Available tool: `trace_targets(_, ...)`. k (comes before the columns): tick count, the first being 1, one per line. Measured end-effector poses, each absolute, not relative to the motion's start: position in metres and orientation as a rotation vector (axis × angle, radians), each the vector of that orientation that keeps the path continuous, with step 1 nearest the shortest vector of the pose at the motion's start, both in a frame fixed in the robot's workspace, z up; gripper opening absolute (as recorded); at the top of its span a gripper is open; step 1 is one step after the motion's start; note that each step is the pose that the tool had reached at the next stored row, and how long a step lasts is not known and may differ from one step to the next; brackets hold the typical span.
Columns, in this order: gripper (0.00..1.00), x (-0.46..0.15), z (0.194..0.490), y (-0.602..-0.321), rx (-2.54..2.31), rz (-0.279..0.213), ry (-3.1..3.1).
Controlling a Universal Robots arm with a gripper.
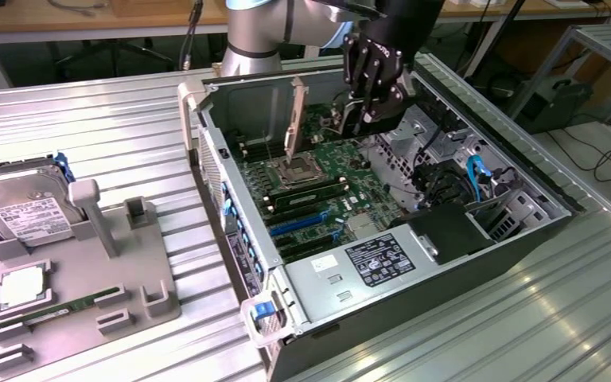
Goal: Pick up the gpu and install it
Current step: 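Insert the gpu into the slot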
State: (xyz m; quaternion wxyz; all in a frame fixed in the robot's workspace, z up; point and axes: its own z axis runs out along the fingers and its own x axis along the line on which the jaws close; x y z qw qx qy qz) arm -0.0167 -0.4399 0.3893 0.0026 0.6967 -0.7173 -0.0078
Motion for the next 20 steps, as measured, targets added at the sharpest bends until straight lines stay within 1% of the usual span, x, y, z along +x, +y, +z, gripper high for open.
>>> trace_targets(13, 0.27, -0.017, 0.377, -0.440, 2.185, -0.024, -2.250)
trace_targets(20, 0.27, -0.017, 0.375, -0.440, 2.185, -0.025, -2.250)
